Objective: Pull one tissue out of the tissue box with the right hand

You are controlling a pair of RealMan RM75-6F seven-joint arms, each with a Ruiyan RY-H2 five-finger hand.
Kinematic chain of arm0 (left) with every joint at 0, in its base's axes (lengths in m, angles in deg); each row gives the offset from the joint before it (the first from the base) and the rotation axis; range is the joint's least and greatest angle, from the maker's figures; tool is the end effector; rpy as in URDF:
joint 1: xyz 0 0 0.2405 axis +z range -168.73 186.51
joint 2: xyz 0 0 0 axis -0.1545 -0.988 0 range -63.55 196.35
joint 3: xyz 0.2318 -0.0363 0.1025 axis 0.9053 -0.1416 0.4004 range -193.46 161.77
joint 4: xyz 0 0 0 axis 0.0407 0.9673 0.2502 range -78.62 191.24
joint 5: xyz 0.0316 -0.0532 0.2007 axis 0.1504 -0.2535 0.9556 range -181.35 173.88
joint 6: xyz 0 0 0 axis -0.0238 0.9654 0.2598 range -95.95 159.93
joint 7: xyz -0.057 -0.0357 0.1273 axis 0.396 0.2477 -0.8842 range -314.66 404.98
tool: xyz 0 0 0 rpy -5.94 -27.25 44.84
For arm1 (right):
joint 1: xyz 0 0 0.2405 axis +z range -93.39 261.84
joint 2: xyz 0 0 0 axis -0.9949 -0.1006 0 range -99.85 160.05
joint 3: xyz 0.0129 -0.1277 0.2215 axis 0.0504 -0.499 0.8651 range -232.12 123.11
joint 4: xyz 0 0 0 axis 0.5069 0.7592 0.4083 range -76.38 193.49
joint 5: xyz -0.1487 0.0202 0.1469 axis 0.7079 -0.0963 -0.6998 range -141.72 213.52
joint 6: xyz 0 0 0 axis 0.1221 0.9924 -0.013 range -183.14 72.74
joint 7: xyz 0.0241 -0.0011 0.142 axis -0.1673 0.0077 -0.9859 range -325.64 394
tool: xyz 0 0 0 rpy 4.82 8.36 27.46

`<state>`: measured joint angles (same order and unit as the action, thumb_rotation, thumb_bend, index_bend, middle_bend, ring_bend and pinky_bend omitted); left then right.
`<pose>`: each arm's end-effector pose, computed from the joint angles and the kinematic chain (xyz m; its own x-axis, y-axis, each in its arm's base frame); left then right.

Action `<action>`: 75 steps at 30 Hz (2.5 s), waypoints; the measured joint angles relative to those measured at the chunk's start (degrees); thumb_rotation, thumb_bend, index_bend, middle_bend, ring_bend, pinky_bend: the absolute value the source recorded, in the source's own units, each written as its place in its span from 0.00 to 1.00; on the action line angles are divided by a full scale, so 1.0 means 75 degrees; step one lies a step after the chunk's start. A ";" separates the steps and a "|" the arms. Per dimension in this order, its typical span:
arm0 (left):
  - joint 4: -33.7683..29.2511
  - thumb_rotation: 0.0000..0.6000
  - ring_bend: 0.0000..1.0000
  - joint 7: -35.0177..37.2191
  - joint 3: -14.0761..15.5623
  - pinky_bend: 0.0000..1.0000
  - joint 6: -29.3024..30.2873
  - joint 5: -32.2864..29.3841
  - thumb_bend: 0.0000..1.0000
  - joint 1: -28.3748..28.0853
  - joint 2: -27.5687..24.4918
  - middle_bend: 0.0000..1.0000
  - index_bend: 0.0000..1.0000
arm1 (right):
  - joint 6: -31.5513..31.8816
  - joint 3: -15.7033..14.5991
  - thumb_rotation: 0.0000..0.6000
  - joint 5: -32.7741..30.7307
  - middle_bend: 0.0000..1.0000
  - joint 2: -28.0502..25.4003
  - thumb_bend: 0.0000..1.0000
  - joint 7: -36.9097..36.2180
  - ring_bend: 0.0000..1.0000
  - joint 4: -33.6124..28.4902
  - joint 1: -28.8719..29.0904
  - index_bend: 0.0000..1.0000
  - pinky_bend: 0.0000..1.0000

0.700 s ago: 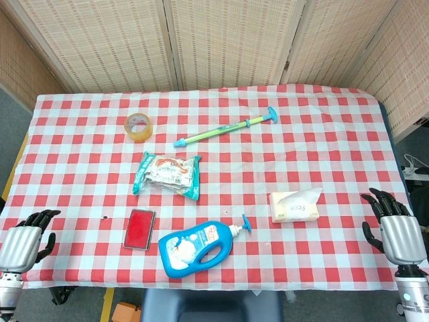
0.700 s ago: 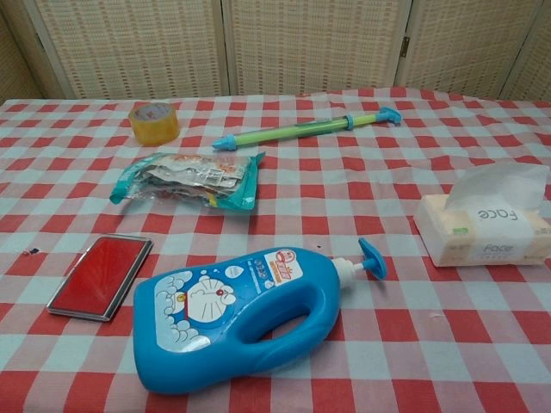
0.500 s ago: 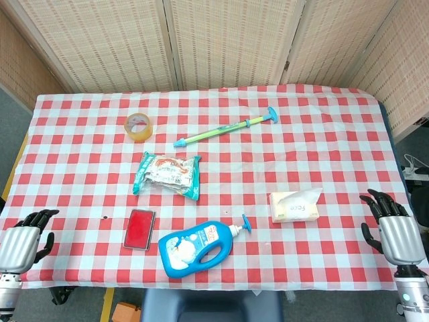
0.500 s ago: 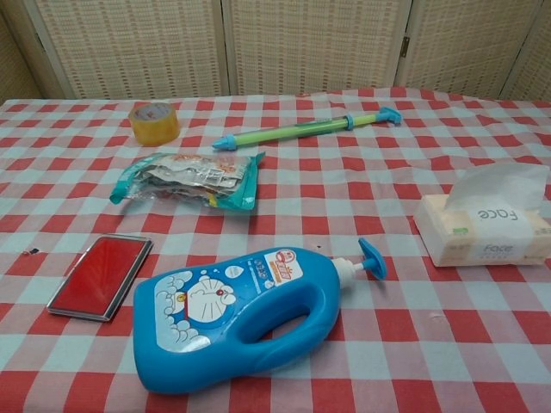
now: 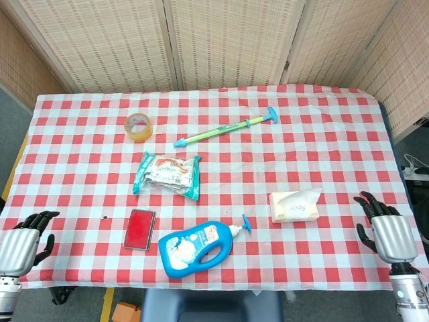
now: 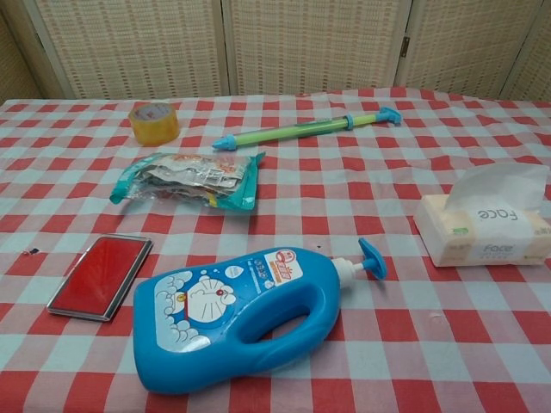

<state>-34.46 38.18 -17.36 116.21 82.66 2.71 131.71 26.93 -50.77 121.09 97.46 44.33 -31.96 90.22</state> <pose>-0.3124 0.1835 0.1494 0.5123 0.0261 0.8584 0.8586 -0.0395 -0.5112 -0.3119 -0.1905 0.1397 0.5283 -0.0302 0.8485 -0.8490 -0.0196 0.5280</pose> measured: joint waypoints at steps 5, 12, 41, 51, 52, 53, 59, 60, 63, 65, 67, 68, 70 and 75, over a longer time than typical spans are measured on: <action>0.0001 1.00 0.24 0.0120 -0.0022 0.47 0.0073 -0.0010 0.56 0.0039 -0.0022 0.26 0.25 | -0.0568 0.0199 1.00 -0.0240 0.18 0.0320 0.37 -0.0036 0.61 0.0346 0.0404 0.21 0.67; -0.0004 1.00 0.24 0.0121 0.0003 0.47 -0.0030 -0.0027 0.56 0.0013 -0.0038 0.26 0.25 | -0.1125 0.0492 1.00 -0.0461 0.25 0.0927 0.37 0.0045 0.62 0.0805 0.1031 0.22 0.69; 0.0012 1.00 0.24 0.0250 0.0001 0.47 -0.0020 0.0008 0.56 0.0007 -0.0054 0.26 0.25 | -0.2483 0.0738 1.00 -0.1258 0.45 0.2118 0.37 0.0449 0.71 0.1925 0.2305 0.46 0.77; 0.0051 1.00 0.24 0.0319 -0.0012 0.47 -0.0041 -0.0016 0.56 0.0001 -0.0049 0.26 0.26 | -0.2066 0.0625 1.00 -0.0850 0.50 0.2274 0.48 0.0085 0.73 0.2100 0.2353 0.85 0.80; 0.0049 1.00 0.24 0.0310 -0.0010 0.47 -0.0046 -0.0014 0.56 -0.0002 -0.0046 0.26 0.26 | -0.2025 0.0619 1.00 -0.0822 0.50 0.2254 0.52 0.0042 0.73 0.2089 0.2348 0.85 0.80; 0.0048 1.00 0.24 0.0306 -0.0009 0.47 -0.0046 -0.0012 0.56 -0.0003 -0.0045 0.26 0.26 | -0.1981 0.0615 1.00 -0.0795 0.50 0.2235 0.59 0.0005 0.73 0.2083 0.2342 0.86 0.80; 0.0051 1.00 0.24 0.0286 -0.0009 0.47 -0.0045 -0.0015 0.56 -0.0003 -0.0034 0.26 0.26 | -0.1726 0.0643 1.00 -0.0707 0.50 0.2078 0.69 -0.0209 0.73 0.2023 0.2288 0.88 0.80; 0.0051 1.00 0.24 0.0286 -0.0009 0.47 -0.0049 -0.0020 0.56 -0.0003 -0.0033 0.26 0.26 | -0.1642 0.0678 1.00 -0.0695 0.50 0.2028 0.69 -0.0261 0.73 0.1942 0.2273 0.88 0.80; 0.0049 1.00 0.24 0.0279 -0.0007 0.47 -0.0062 -0.0026 0.56 -0.0006 -0.0033 0.26 0.26 | -0.1338 0.0798 1.00 -0.0642 0.50 0.1832 0.69 -0.0393 0.73 0.1598 0.2222 0.88 0.80; 0.0045 1.00 0.24 0.0271 -0.0004 0.47 -0.0068 -0.0026 0.56 -0.0008 -0.0035 0.26 0.26 | -0.1175 0.0869 1.00 -0.0615 0.50 0.1693 0.69 -0.0442 0.73 0.1378 0.2188 0.88 0.80; 0.0034 1.00 0.24 0.0263 0.0006 0.47 -0.0055 0.0010 0.56 -0.0007 -0.0039 0.26 0.26 | -0.1003 0.0961 1.00 -0.0568 0.50 0.1491 0.69 -0.0459 0.73 0.1088 0.2114 0.88 0.80; 0.0030 1.00 0.24 0.0261 0.0010 0.47 -0.0038 0.0027 0.56 -0.0004 -0.0040 0.26 0.26 | -0.0887 0.0989 1.00 -0.0550 0.50 0.1361 0.69 -0.0458 0.73 0.0919 0.2058 0.89 0.80; 0.0018 1.00 0.24 0.0244 0.0022 0.47 -0.0028 0.0046 0.56 0.0001 -0.0042 0.26 0.26 | -0.0584 0.1021 1.00 -0.0532 0.50 0.0946 0.69 -0.0446 0.73 0.0389 0.1871 0.89 0.80; -0.0009 1.00 0.24 0.0216 0.0021 0.47 -0.0013 0.0050 0.56 0.0007 -0.0045 0.26 0.26 | 0.0258 0.0771 1.00 -0.0411 0.50 -0.0193 0.69 -0.0277 0.73 -0.0746 0.0995 0.89 0.80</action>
<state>-34.53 39.80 -17.20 116.11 83.03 2.76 131.38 28.87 -44.99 118.00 96.01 42.25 -37.55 97.68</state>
